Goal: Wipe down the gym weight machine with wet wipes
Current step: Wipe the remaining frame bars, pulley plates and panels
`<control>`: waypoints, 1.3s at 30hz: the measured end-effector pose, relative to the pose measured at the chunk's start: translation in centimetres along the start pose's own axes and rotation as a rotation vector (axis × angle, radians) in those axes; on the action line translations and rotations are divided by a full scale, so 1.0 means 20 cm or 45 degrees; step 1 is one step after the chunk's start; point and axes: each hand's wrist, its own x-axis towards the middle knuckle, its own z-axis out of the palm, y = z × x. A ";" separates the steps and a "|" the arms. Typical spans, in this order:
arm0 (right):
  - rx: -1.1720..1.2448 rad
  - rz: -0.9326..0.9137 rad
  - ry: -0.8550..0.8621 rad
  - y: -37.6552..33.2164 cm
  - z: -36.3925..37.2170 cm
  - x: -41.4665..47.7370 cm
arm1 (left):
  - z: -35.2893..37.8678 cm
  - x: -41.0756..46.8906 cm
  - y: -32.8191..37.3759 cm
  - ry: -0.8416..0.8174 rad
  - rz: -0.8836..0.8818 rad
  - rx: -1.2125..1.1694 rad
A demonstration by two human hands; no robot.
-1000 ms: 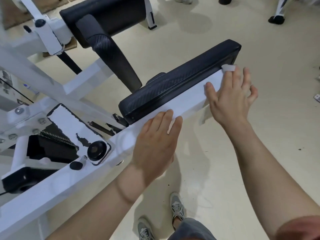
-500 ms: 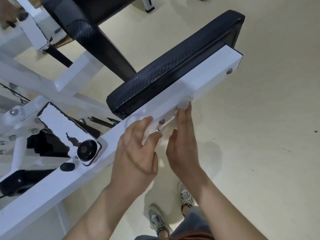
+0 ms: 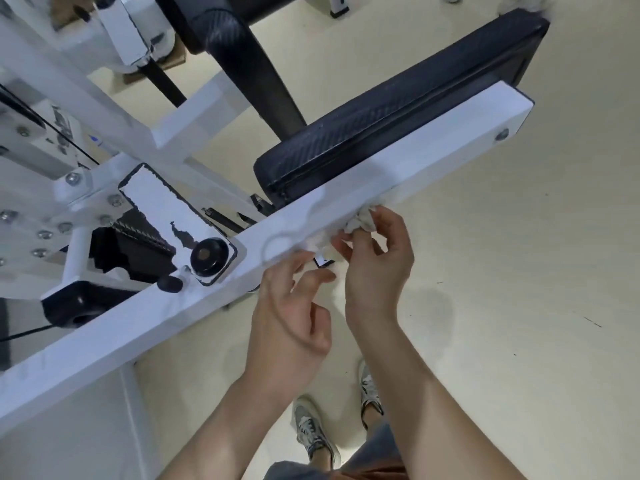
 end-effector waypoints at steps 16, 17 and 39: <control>0.118 0.376 -0.197 0.12 0.08 -0.23 | -0.08 -0.29 -0.16 0.090 -0.429 -0.308; 0.073 0.422 -0.240 0.15 0.12 -0.31 | -0.10 -0.31 -0.17 0.108 -0.456 -0.331; -0.882 -0.800 -0.778 0.52 0.53 -1.06 | -0.67 -0.76 -0.77 0.564 -1.059 -1.491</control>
